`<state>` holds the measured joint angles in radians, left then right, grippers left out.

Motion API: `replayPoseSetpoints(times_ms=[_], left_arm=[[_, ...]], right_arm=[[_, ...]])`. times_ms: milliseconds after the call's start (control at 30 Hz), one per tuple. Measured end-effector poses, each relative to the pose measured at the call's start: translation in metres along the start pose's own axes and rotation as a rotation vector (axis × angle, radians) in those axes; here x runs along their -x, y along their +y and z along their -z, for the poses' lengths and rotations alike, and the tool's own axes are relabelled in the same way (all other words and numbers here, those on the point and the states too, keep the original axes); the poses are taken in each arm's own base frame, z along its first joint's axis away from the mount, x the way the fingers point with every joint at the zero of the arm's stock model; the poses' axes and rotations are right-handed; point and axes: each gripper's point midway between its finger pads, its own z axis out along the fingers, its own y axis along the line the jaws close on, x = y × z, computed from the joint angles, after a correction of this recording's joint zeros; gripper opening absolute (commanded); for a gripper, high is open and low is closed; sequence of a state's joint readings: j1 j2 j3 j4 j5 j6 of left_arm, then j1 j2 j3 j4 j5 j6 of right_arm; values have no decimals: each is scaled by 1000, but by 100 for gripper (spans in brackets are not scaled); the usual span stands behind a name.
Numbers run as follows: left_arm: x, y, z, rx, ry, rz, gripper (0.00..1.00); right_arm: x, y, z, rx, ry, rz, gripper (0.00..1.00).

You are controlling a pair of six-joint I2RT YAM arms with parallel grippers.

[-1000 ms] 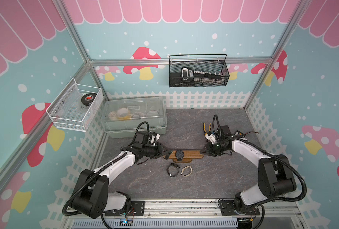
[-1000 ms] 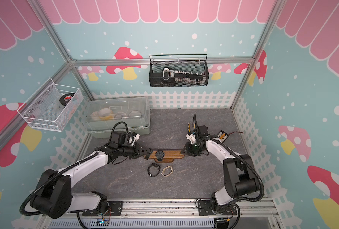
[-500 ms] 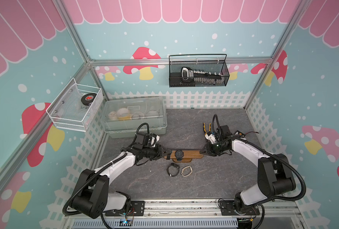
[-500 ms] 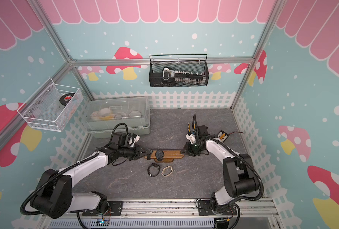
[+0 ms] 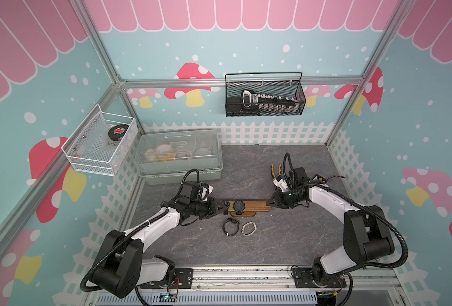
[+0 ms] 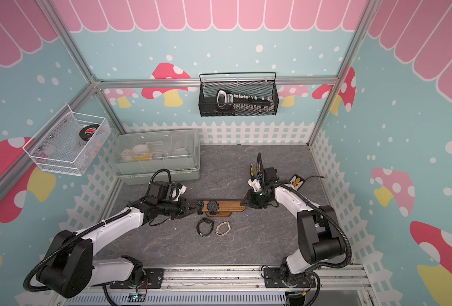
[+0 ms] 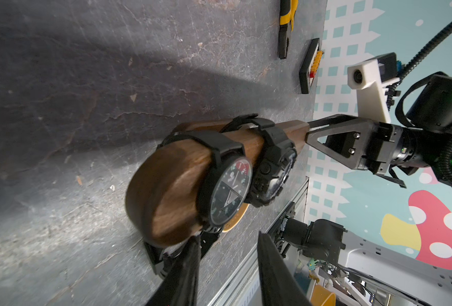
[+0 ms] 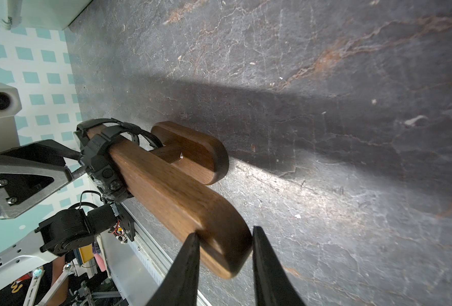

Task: Place watch on stand
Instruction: Place the watch on the stand.

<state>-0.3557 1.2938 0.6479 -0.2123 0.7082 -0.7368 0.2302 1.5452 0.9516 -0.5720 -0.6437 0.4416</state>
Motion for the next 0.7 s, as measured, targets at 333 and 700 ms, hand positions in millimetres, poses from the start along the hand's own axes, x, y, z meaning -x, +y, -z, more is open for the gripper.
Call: replayPoseSetpoints(times_ms=[333,700], left_arm=[[5,-12,8,-1,-16,-19,37],[-13,-28,15,5,4,-70,36]], right_arm=[[-1,0,1,-7,0,-1,31],[-6,-1,18,-67,-29,8,35]])
